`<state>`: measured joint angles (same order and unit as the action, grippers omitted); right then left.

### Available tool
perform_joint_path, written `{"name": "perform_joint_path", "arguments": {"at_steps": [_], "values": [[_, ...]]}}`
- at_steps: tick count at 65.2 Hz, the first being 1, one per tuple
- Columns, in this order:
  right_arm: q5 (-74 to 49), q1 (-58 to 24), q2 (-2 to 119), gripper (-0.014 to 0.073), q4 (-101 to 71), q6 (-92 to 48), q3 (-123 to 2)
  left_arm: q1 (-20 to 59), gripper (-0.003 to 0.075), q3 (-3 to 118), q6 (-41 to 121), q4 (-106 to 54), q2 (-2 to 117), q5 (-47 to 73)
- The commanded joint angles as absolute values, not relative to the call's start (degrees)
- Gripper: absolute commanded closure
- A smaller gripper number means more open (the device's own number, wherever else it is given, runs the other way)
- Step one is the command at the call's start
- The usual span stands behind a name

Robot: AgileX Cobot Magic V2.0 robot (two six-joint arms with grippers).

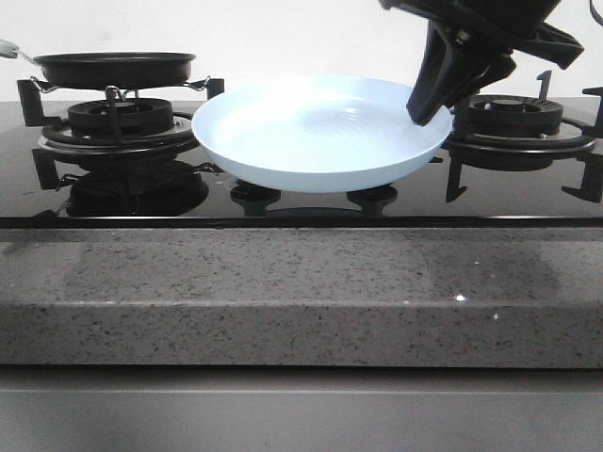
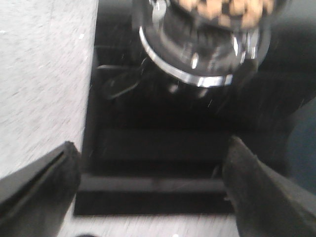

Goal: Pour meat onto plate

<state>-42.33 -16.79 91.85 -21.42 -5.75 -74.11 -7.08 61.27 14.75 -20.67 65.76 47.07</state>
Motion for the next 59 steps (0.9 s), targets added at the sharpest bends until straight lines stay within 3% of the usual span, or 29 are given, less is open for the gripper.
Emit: {"name": "perform_joint_path", "arguments": {"at_steps": [1,22,59], "values": [[-40.52,-16.62,89.46,0.0662,-22.52,-6.56,-75.64,-12.13,0.0141,64.03,22.32,-33.62,67.38,43.60],[-40.52,-16.62,89.46,0.0662,-22.52,-6.56,-75.64,-23.58,0.0141,65.57,39.05,-63.19,77.96,46.79],[-40.52,-16.62,89.46,0.0662,-22.52,-6.56,-75.64,-24.40,0.0143,76.06,44.86,-84.37,97.95,52.77]]}}
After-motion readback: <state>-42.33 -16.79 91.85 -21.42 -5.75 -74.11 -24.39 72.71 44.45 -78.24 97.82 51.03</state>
